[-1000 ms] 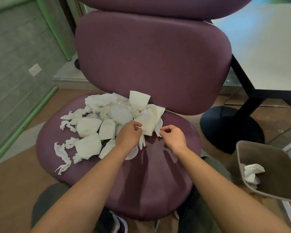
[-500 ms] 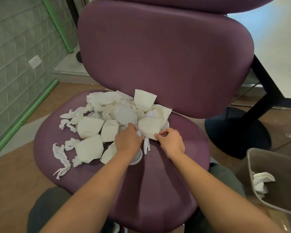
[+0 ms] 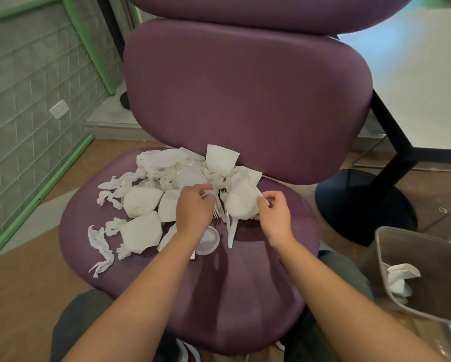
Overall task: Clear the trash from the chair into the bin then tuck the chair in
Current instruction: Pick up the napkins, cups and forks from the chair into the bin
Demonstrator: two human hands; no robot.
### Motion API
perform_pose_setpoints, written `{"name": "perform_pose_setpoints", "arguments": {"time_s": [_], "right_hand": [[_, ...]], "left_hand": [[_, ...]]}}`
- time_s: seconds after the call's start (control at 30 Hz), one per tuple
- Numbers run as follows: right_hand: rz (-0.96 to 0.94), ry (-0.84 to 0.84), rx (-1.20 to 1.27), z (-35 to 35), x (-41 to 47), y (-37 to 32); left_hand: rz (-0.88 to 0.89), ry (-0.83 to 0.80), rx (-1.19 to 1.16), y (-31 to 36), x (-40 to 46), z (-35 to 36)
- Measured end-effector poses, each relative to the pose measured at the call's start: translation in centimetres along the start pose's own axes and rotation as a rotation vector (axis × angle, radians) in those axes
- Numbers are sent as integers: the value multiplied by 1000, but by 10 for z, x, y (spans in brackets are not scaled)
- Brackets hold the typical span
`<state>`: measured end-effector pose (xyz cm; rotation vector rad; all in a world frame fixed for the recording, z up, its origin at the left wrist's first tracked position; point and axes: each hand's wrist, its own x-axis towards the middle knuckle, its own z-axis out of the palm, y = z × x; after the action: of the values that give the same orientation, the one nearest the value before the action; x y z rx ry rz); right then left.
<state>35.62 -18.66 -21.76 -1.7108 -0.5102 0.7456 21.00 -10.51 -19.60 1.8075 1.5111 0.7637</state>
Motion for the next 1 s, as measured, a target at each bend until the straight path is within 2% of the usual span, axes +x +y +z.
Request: {"name": "perform_pose_setpoints", "arguments": {"time_s": [0.17,0.27,0.4,0.67,0.87,1.0], "right_hand": [[-21,109,111,-23,-5,-13],[-39,182,143,-44,-5,-17],[-54,268,201,-79,-3,-16],[-10,406,216,-164,-6,4],[75,542,252,-231,-14,20],[112,605,195,-275,-18,33]], "left_hand": [[120,126,-219,39,-8,-16],[132,103,-359,63,-11,-15],[105,-30,-475,86,-20,7],[-114,-413,-743,129,-55,93],[-145,-572,-719,167,-90,164],[-114,-634,-573,184,-111,215]]}}
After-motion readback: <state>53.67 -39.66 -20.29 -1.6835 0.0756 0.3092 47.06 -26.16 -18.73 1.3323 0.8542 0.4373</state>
